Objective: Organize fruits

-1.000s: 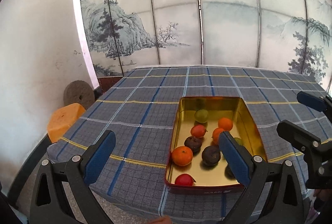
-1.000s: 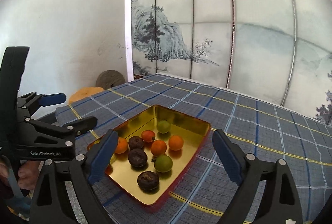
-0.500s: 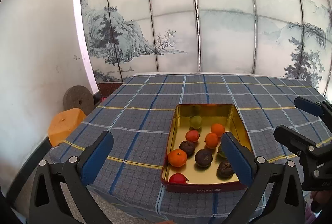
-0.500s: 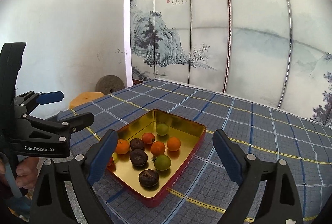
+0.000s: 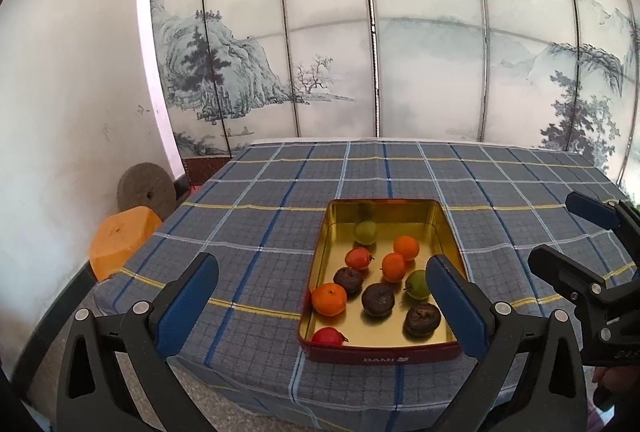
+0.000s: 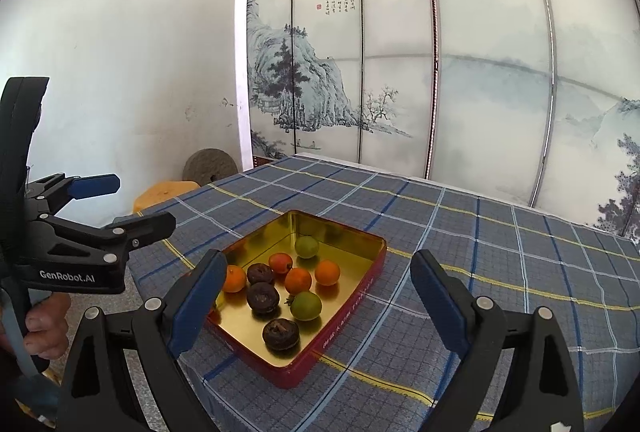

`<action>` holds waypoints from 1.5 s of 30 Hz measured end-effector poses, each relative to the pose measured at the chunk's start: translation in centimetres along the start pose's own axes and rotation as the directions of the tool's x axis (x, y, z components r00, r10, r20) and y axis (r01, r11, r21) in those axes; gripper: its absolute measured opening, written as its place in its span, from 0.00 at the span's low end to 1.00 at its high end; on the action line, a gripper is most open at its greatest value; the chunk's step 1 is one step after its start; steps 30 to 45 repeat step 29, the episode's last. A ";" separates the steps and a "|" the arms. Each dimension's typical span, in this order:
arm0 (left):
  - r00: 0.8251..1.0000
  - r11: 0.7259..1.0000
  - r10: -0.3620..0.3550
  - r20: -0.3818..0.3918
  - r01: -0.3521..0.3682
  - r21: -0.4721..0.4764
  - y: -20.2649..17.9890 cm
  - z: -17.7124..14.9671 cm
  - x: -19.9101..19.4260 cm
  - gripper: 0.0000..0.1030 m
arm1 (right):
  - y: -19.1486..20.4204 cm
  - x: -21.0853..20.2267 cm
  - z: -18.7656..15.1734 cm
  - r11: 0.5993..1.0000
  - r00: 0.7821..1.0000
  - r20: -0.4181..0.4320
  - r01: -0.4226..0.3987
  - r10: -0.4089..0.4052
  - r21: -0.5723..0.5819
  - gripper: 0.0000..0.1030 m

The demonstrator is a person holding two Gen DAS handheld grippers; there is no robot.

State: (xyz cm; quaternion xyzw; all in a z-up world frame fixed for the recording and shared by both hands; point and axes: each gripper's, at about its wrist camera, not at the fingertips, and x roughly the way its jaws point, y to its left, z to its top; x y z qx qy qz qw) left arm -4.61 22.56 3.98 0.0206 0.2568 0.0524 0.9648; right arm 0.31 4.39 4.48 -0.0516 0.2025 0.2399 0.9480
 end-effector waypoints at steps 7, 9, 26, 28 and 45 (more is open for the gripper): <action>1.000 1.000 0.012 0.009 -0.012 0.012 -0.7 0.0 -0.3 1.00 | -1.1 -0.7 -0.7 1.000 1.000 -0.005 0.007 -0.006 0.018 0.89; 1.000 1.000 0.012 0.014 -0.012 0.008 -0.8 0.0 -0.3 1.00 | -1.5 -0.9 -1.0 1.000 1.000 -0.009 0.010 -0.010 0.024 0.89; 1.000 0.999 -0.016 0.008 0.016 0.051 -3.0 0.1 -0.5 1.00 | -8.7 -0.3 -4.7 0.991 0.989 -0.118 0.104 -0.093 0.090 0.97; 1.000 0.999 -0.015 -0.008 0.015 0.049 -3.2 0.1 -0.2 1.00 | -9.9 0.1 -5.1 0.989 0.983 -0.140 0.127 -0.115 0.081 0.98; 1.000 0.999 -0.009 -0.014 0.010 0.050 -3.2 0.2 -0.1 1.00 | -10.9 0.4 -5.3 0.986 0.979 -0.155 0.143 -0.129 0.082 0.98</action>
